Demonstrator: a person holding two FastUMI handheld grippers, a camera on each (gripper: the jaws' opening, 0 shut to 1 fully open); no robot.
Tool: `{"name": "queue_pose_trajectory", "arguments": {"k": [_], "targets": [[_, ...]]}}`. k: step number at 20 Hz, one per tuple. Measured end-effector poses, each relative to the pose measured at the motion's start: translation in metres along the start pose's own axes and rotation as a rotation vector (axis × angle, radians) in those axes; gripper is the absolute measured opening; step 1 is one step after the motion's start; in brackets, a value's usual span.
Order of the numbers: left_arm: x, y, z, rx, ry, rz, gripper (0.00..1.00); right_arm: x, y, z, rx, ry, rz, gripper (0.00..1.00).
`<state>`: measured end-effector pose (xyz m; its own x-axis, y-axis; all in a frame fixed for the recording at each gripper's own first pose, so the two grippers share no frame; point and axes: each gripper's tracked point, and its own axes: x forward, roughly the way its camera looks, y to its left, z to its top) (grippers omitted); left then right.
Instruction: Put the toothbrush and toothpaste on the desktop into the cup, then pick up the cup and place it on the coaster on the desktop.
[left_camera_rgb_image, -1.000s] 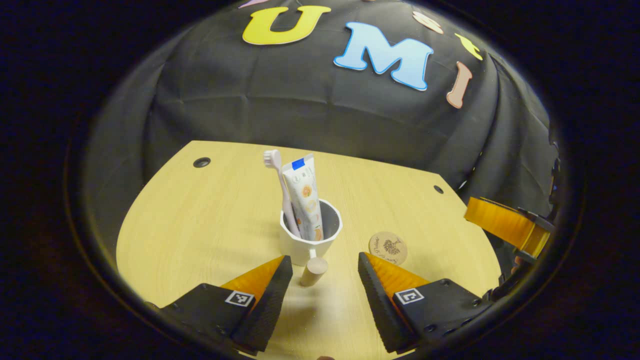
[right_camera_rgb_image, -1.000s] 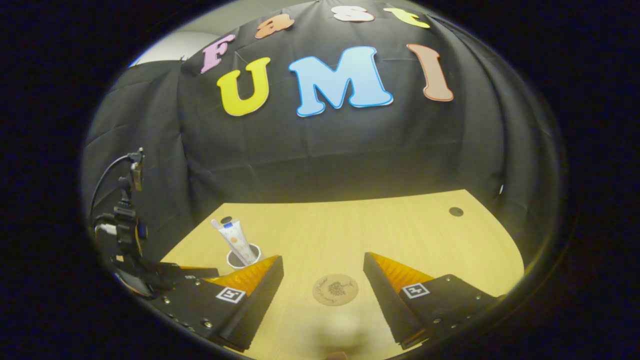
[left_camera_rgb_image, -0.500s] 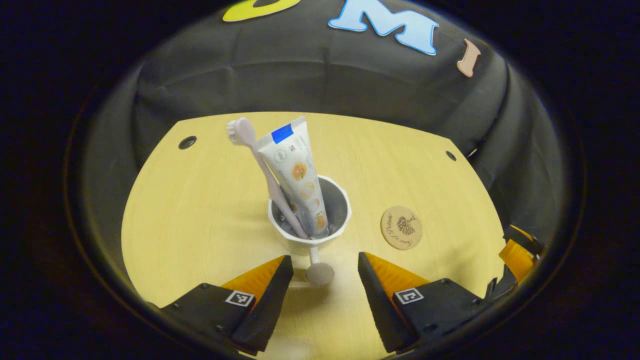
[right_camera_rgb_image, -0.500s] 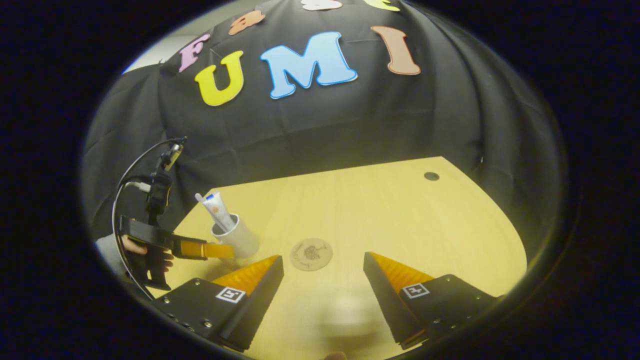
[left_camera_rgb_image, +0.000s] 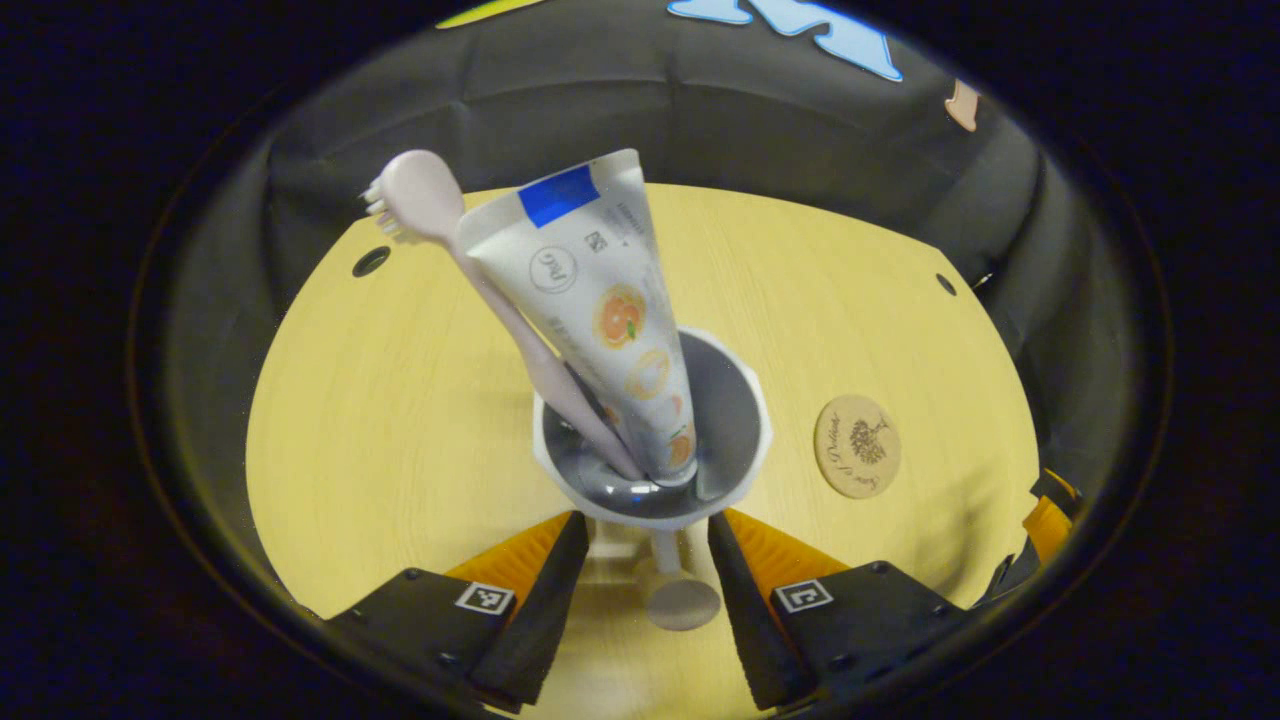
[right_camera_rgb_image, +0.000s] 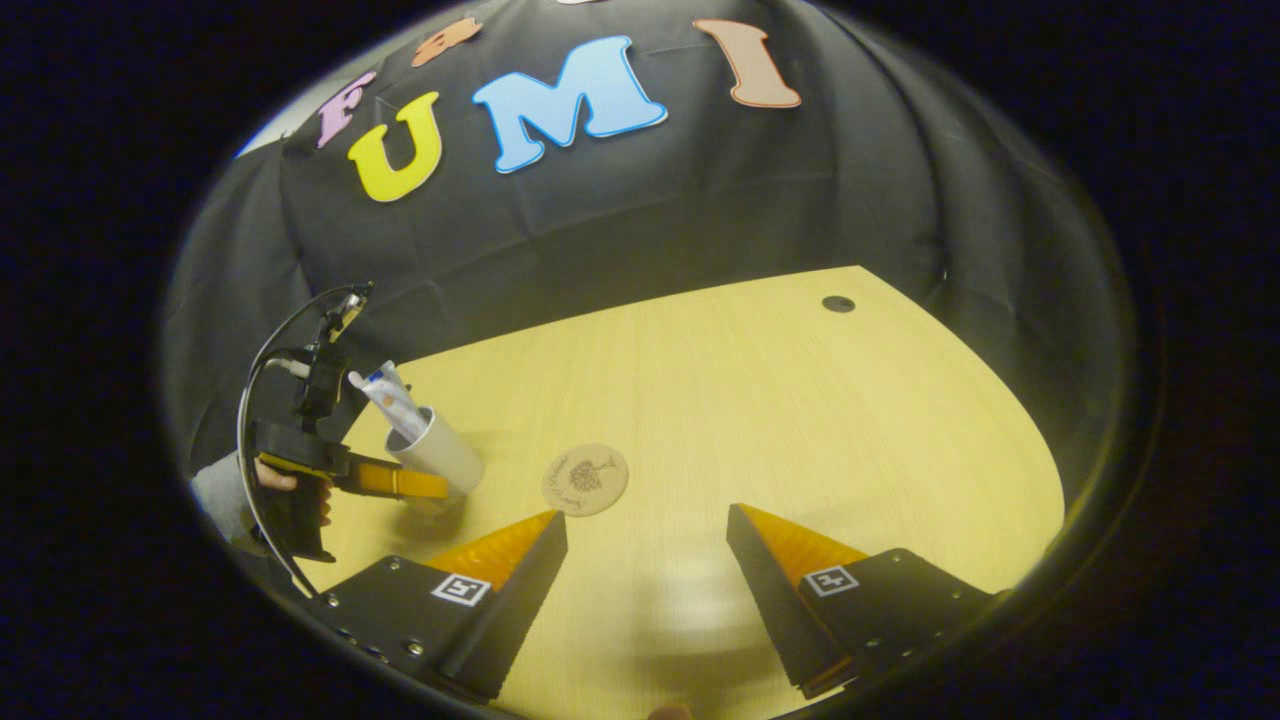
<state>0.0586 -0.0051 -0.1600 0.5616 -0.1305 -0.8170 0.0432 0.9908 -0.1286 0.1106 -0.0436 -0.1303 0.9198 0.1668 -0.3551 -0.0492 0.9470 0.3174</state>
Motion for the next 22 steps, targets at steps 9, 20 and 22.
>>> {"name": "queue_pose_trajectory", "arguments": {"k": [9,20,22], "targets": [[0.013,0.001,-0.01,0.009,0.054,0.04,0.46,0.005,-0.007,-0.014,0.04,0.047,-0.009,0.97],[0.007,-0.023,0.003,0.09,-0.02,0.036,0.35,0.004,-0.009,-0.012,0.053,0.042,-0.014,0.97],[0.006,-0.035,0.005,0.122,-0.033,0.024,0.32,0.003,-0.011,-0.012,0.059,0.041,-0.019,0.97]]}}
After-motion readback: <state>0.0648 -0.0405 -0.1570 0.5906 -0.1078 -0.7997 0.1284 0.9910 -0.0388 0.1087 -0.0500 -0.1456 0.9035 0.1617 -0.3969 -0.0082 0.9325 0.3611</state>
